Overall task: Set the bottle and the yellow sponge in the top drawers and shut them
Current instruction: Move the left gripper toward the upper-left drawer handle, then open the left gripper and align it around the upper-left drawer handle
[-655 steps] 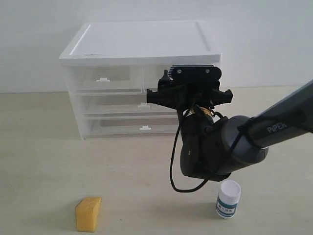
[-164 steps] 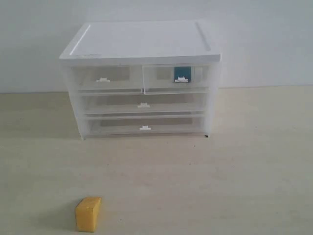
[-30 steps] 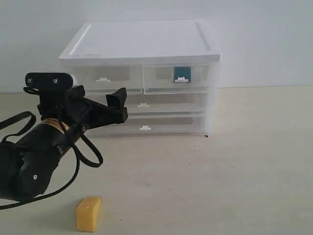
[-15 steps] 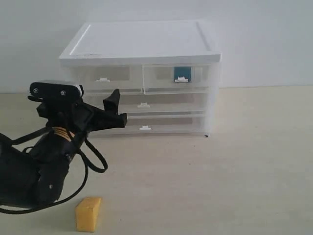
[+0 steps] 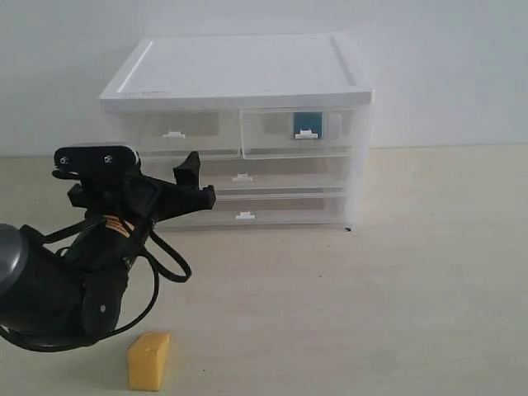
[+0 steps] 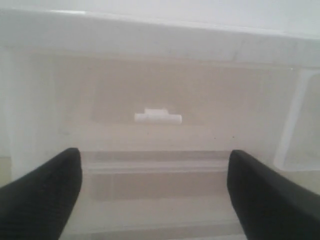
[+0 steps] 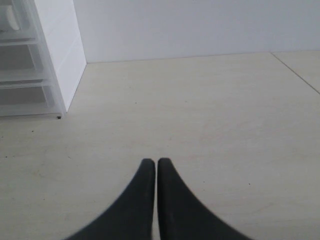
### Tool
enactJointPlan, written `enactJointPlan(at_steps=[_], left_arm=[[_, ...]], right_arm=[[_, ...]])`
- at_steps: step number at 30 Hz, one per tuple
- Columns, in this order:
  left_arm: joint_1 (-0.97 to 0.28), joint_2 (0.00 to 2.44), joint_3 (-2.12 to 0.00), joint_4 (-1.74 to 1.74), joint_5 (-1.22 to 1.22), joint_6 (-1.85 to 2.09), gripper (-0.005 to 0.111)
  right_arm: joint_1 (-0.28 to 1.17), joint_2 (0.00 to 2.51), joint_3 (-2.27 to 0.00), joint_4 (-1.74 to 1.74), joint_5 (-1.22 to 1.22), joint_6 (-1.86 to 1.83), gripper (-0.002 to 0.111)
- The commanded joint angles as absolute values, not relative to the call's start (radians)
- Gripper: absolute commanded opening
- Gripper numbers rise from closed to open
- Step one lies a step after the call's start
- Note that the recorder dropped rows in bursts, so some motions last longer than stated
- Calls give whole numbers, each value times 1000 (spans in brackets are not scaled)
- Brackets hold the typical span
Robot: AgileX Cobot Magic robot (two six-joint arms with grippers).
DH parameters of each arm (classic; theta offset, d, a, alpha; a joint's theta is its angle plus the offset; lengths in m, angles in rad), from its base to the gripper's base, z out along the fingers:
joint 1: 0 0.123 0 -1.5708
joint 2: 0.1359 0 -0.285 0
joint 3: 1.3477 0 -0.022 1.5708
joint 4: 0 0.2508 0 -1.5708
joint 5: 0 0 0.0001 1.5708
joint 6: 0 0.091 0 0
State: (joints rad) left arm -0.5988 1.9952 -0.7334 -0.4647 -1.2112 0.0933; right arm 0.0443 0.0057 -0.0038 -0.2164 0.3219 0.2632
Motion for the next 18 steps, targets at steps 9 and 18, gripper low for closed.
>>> enactJointPlan(at_steps=[9,18], left_arm=[[-603,1975,-821,-504,-1221,229,72],[-582,2004,-838,-541,-1221,229,72]], right_arm=[[40,0,0,-214,320,260,0],[40,0,0,-214,320,260,0]])
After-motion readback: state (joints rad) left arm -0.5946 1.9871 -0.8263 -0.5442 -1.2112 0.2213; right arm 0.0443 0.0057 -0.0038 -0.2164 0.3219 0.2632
